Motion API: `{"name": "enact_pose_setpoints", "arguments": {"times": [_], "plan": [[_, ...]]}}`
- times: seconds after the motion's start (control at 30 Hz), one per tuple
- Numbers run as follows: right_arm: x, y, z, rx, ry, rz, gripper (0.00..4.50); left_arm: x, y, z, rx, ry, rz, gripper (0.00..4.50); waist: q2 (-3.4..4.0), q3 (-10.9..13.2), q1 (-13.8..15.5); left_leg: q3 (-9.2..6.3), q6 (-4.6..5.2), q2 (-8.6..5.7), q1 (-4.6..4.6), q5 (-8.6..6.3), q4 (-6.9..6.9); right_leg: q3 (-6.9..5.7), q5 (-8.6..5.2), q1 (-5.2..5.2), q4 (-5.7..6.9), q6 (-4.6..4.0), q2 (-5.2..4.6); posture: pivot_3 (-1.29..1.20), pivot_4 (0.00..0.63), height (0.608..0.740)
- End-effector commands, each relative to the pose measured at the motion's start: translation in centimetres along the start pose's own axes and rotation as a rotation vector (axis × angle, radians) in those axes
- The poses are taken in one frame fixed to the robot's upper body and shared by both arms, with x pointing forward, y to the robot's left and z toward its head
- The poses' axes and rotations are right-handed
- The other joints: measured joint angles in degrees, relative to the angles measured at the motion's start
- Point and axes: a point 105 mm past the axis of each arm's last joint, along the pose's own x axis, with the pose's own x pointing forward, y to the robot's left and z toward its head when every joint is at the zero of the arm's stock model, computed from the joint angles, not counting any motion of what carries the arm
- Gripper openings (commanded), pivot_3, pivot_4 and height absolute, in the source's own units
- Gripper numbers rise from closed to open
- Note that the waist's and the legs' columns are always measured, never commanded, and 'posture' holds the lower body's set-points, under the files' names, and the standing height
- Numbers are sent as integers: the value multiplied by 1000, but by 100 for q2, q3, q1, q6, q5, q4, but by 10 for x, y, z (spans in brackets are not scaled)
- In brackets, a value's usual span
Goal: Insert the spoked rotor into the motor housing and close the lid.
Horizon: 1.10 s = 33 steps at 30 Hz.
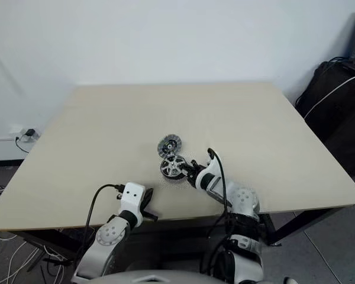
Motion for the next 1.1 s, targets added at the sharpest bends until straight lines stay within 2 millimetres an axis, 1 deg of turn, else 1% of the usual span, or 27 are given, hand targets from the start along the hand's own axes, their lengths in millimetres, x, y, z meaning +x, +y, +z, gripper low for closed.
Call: {"name": "enact_pose_setpoints", "arguments": {"times": [0.03, 0.23, 0.5, 0.77, 0.83, 0.87, 0.93, 1.03, 1.1], "plan": [[9, 19, 5, -41, -11, 57, 439, -1, 3, 18, 17, -66, 14, 0, 1, 0, -7, 1, 0, -1, 0, 0, 0, 0, 0, 0, 0, 0, 0, 0, 0, 740], [13, 16, 8, -60, -20, 37, 439, -1, 1, 18, 13, -64, 13, 0, 1, 0, -4, 1, 0, -1, 0, 0, 0, 0, 1, 0, 0, 1, 0, 0, 0, 740], [14, 7, 12, -72, -34, 2, 439, -1, 0, 18, 12, -66, 11, 0, 1, 0, -7, 2, -1, -4, 0, 0, 0, 0, 1, 0, 0, 1, 1, 0, 0, 740], [14, 1, 11, -68, -31, -17, 439, 0, 0, 19, 12, -68, 10, 0, 1, 0, -10, 2, -1, -3, 0, 0, 0, 0, 1, 0, 0, 2, 1, 0, 0, 740], [14, 0, 10, -67, -27, -19, 1213, 0, 0, 19, 12, -68, 10, 0, 1, 0, -10, 2, -1, -3, 0, 0, 0, 0, 1, 0, 0, 2, 1, 0, 0, 740], [14, 0, 10, -67, -26, -19, 1457, 0, 0, 19, 11, -67, 10, 0, 1, 0, -10, 2, -1, -4, 0, 0, 0, 0, 1, 0, 0, 2, 1, 0, 0, 740], [14, 0, 10, -67, -25, -18, 2178, 0, 0, 19, 11, -67, 9, 0, 1, -1, -9, 2, 0, -4, 2, 0, 0, 0, 1, 2, 0, 2, 1, 0, 0, 740], [10, 6, 14, -82, -48, 4, 3138, 0, -1, 19, 11, -67, 6, 0, 0, -1, -6, 2, 0, -1, 5, 0, 1, 0, 1, 5, 1, 2, 0, 0, 0, 740], [6, 11, 18, -93, -67, 21, 3138, 0, -1, 19, 10, -67, 5, 0, 0, -1, 9, 2, 0, -1, 5, 0, 1, 0, 2, 6, 1, 2, 0, 0, 0, 740]]}}
